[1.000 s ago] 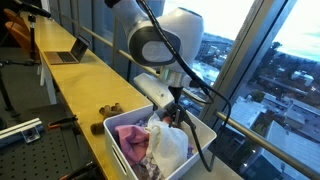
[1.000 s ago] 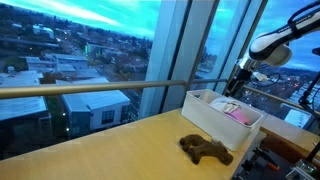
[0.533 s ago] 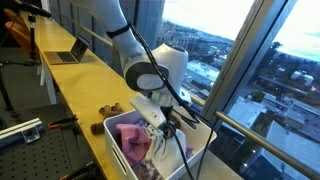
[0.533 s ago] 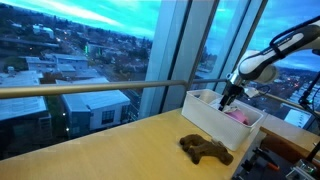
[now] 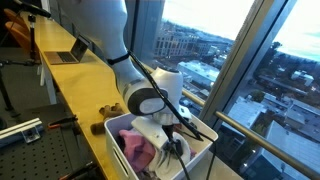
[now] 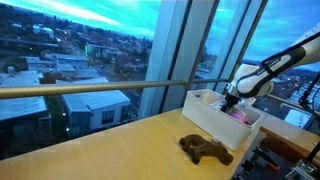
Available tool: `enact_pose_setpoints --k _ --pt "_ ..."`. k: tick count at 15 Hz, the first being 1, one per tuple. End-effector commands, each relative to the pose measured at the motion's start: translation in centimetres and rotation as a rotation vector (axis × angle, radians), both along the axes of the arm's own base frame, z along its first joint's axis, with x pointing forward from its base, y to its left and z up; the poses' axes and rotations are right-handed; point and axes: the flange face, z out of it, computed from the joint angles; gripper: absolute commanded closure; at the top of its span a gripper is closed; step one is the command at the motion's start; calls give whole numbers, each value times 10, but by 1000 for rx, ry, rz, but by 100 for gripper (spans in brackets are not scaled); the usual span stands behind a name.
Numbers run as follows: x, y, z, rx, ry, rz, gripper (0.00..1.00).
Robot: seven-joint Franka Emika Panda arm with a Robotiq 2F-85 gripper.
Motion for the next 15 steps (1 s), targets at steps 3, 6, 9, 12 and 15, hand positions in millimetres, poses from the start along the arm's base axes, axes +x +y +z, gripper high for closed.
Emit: enact_pose_setpoints --k 3,6,9,12,15 --pt "-20 34 14 -11 -16 -32 57" --pt "-30 49 42 8 -46 -50 78" --pt "-38 57 81 36 -91 -82 98" --pt "-46 72 137 56 -168 -87 97" --pt "-49 96 199 77 -268 -67 100"
